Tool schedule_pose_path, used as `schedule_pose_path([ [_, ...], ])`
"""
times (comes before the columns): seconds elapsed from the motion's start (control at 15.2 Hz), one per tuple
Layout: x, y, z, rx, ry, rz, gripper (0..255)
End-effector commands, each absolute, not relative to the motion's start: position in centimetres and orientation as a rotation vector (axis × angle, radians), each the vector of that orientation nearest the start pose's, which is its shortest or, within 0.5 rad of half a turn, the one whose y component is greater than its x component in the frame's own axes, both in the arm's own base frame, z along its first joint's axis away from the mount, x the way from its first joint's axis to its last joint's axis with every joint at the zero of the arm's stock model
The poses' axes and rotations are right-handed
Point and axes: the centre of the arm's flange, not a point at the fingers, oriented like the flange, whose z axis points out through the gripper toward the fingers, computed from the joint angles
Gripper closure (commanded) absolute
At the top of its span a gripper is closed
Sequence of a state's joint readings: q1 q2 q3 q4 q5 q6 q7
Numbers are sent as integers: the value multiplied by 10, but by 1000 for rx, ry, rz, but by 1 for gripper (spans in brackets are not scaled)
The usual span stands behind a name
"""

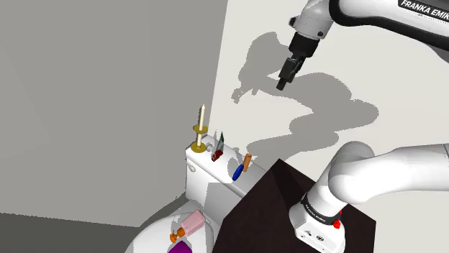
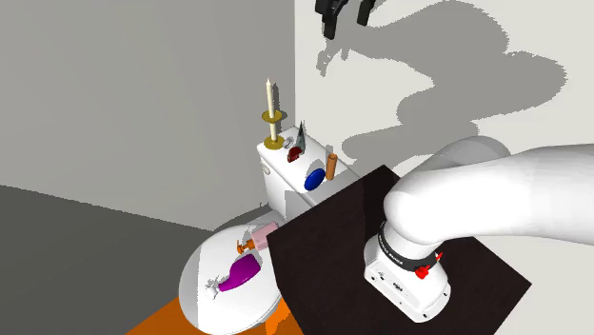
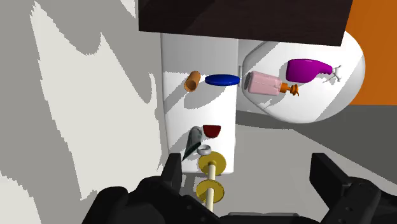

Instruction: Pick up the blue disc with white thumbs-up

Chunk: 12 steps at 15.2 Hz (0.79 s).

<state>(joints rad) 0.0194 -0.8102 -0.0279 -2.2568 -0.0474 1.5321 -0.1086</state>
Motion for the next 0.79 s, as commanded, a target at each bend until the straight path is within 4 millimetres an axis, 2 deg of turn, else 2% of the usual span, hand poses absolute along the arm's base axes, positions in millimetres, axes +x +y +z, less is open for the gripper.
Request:
schedule_pose_path([
  [0.0,296,-11,641,-3166,-165,-133,0],
  [0.73,352,14,502,-3220,-295,50,0],
])
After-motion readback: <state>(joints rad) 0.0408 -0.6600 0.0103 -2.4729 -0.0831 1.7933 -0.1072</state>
